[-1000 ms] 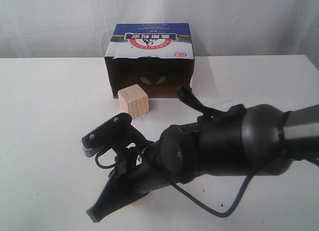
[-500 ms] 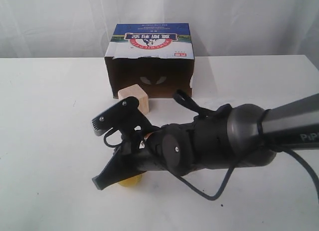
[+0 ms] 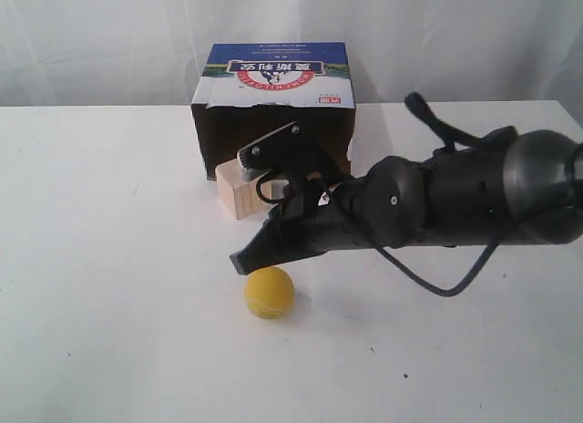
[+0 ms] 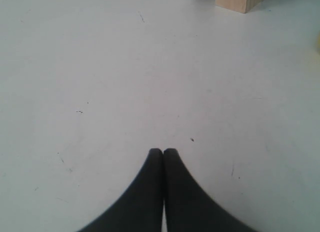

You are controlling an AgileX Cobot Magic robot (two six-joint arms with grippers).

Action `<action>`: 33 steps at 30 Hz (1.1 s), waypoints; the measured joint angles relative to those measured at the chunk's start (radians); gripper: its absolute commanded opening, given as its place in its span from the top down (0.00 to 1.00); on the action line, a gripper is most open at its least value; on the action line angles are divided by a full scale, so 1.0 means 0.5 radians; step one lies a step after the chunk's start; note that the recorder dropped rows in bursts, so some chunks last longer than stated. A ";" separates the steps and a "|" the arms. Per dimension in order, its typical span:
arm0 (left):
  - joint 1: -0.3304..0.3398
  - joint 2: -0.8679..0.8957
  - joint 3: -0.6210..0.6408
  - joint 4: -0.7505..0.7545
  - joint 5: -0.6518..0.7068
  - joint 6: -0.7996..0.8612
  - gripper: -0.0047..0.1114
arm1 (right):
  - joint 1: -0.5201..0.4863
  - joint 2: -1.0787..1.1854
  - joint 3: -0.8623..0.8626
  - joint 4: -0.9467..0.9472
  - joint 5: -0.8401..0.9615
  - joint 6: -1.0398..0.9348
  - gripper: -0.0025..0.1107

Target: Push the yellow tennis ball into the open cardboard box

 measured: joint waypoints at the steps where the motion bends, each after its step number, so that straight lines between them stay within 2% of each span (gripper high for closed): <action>1: 0.000 0.000 0.000 0.000 0.000 0.000 0.96 | 0.000 -0.031 0.000 0.000 0.000 -0.018 0.98; 9: 0.000 0.000 0.000 0.000 0.000 0.000 0.96 | 0.000 -0.006 0.008 -0.005 -0.030 -0.053 0.98; 13: 0.000 0.000 0.000 0.000 0.000 0.000 0.96 | -0.008 0.145 0.012 -0.005 -0.331 -0.057 0.98; 16: 0.000 0.000 0.000 0.000 0.000 0.000 0.96 | -0.127 0.288 0.012 -0.005 -0.519 -0.060 0.98; 20: 0.000 0.000 0.000 0.000 0.000 0.000 0.96 | -0.268 0.335 0.000 0.003 -0.390 -0.002 0.98; 30: 0.000 0.000 0.000 0.000 0.000 0.000 0.96 | -0.271 0.256 0.000 0.003 -0.401 -0.005 0.98; 33: 0.000 0.000 0.000 0.000 0.000 0.000 0.96 | -0.271 0.013 0.005 0.003 -0.432 -0.005 0.98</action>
